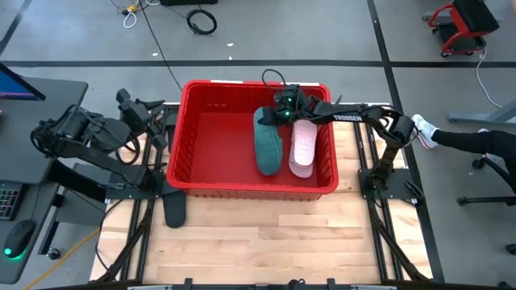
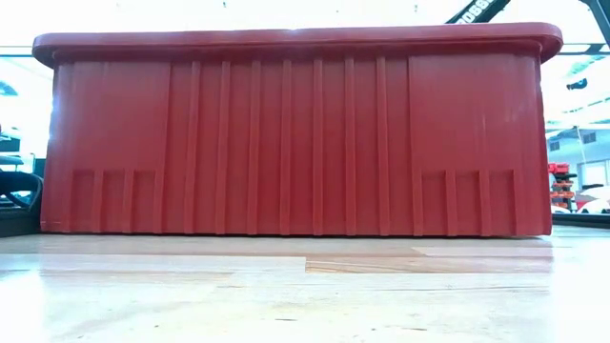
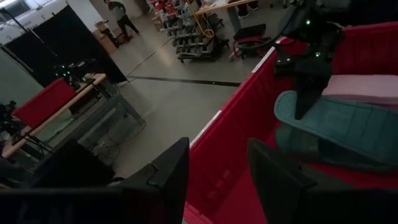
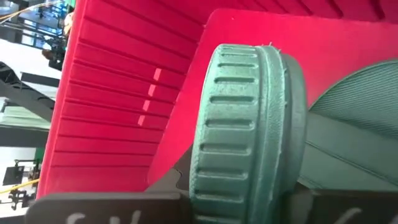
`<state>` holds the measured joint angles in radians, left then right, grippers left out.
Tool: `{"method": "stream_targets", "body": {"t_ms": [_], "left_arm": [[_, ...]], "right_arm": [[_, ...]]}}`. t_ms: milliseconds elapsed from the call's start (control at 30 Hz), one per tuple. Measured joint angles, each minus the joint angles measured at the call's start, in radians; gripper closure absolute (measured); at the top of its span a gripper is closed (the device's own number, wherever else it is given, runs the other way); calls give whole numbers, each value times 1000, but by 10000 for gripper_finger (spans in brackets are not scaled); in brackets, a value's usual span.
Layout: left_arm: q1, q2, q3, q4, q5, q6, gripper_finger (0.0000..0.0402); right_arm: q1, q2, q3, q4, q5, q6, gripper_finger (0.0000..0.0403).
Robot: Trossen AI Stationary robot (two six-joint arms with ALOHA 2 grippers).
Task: Pick and place slides into bin
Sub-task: Put the green slide in the red bin
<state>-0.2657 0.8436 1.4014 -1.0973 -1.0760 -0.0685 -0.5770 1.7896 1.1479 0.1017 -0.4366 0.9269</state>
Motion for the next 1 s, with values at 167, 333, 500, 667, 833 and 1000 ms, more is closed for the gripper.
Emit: {"method": "stream_targets", "body": {"t_ms": [167, 333, 500, 667, 833, 1000], "left_arm": [[0, 0, 0, 1, 16, -33, 237], [0, 0, 0, 1, 55, -101, 237], [0, 0, 0, 0, 89, -143, 237], [0, 0, 0, 0, 88, -148, 237], [0, 7, 0, 1, 86, -148, 237], [0, 14, -1, 0, 85, -148, 237]], "right_arm": [[0, 28, -1, 48, -57, 38, 342], [10, 89, -1, 73, -60, 65, 342], [1, 94, -1, 74, -64, 33, 342], [-22, 97, 1, 10, -44, 37, 337], [-23, 97, 1, -34, -21, 13, 297], [-23, 97, 2, -36, 16, 4, 255]]}}
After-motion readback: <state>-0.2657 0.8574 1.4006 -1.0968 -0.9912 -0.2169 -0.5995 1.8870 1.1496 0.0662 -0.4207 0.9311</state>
